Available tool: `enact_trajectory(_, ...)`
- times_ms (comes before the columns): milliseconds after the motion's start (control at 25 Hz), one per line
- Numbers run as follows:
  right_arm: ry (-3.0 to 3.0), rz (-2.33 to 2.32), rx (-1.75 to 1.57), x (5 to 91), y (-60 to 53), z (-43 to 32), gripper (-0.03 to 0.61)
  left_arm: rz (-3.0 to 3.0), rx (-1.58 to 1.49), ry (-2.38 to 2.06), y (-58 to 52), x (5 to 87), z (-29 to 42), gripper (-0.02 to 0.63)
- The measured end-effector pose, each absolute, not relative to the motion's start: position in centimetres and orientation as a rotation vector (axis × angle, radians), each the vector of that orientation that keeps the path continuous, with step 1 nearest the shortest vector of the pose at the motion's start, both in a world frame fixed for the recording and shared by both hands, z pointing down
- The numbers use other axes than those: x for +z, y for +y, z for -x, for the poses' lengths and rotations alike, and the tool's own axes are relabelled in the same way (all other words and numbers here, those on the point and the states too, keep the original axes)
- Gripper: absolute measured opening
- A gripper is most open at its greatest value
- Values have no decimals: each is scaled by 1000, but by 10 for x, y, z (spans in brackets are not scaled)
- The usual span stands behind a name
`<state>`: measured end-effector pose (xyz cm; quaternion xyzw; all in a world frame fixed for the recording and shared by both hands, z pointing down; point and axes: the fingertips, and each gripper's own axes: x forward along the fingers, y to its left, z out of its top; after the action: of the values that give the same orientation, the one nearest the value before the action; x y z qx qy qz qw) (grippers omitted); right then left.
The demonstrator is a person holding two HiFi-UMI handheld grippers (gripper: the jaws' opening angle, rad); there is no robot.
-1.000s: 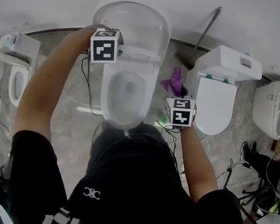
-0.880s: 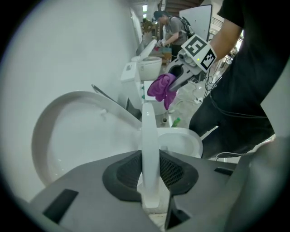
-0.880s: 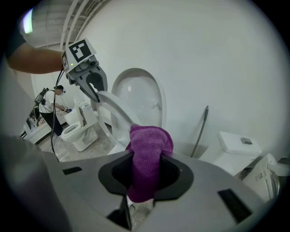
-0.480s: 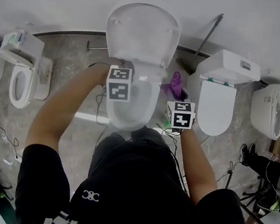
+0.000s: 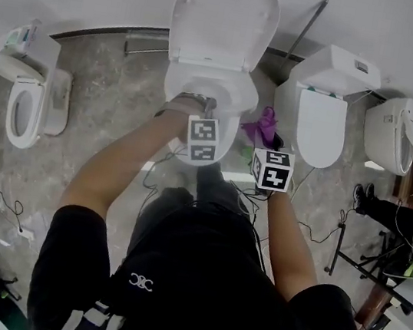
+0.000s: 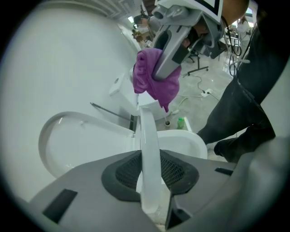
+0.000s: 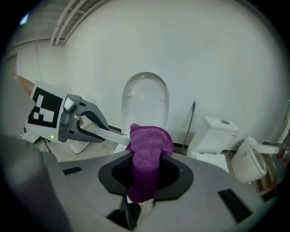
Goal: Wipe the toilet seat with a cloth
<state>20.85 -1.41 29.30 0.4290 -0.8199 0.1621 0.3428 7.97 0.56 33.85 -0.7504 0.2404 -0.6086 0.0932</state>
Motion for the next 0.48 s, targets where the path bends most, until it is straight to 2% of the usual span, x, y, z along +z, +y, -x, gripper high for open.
enact_trajectory(480,-2053,-1112,493,337,48,-254,95,2240,-1783,685,74,412,-108,127)
